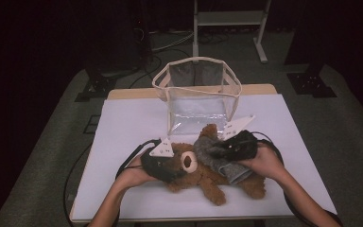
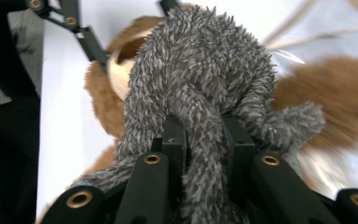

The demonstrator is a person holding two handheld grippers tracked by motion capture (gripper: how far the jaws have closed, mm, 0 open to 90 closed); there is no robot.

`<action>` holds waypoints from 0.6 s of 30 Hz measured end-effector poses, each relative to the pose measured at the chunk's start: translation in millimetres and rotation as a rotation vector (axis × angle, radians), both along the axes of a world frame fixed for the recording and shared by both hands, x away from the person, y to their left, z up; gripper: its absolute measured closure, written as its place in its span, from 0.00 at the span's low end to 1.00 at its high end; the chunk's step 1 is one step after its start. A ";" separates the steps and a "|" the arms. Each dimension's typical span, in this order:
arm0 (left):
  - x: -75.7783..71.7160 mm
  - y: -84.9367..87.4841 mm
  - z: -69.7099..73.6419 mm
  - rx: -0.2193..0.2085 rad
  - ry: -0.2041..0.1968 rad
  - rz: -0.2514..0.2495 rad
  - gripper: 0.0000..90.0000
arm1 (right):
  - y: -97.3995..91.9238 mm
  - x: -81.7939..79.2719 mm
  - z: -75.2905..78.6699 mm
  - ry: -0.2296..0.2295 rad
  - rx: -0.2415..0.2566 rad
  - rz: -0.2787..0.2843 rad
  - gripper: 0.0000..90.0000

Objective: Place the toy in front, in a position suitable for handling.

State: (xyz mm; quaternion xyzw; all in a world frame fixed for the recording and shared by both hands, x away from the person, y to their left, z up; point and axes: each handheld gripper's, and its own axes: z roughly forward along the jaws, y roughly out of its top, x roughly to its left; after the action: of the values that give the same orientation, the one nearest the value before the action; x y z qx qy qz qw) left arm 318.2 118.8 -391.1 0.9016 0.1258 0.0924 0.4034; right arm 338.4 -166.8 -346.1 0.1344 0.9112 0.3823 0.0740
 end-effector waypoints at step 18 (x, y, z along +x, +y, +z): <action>-3.1 -1.0 7.1 -0.018 0.000 -0.082 0.31 | -39.7 -1.3 -7.9 0.090 0.073 -0.053 0.82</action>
State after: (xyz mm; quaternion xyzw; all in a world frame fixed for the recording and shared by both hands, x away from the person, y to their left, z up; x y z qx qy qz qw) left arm 315.1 117.8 -384.0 0.9024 0.0893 0.0747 0.4148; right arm 337.2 -206.4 -354.0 0.1782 0.8952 0.4068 0.0381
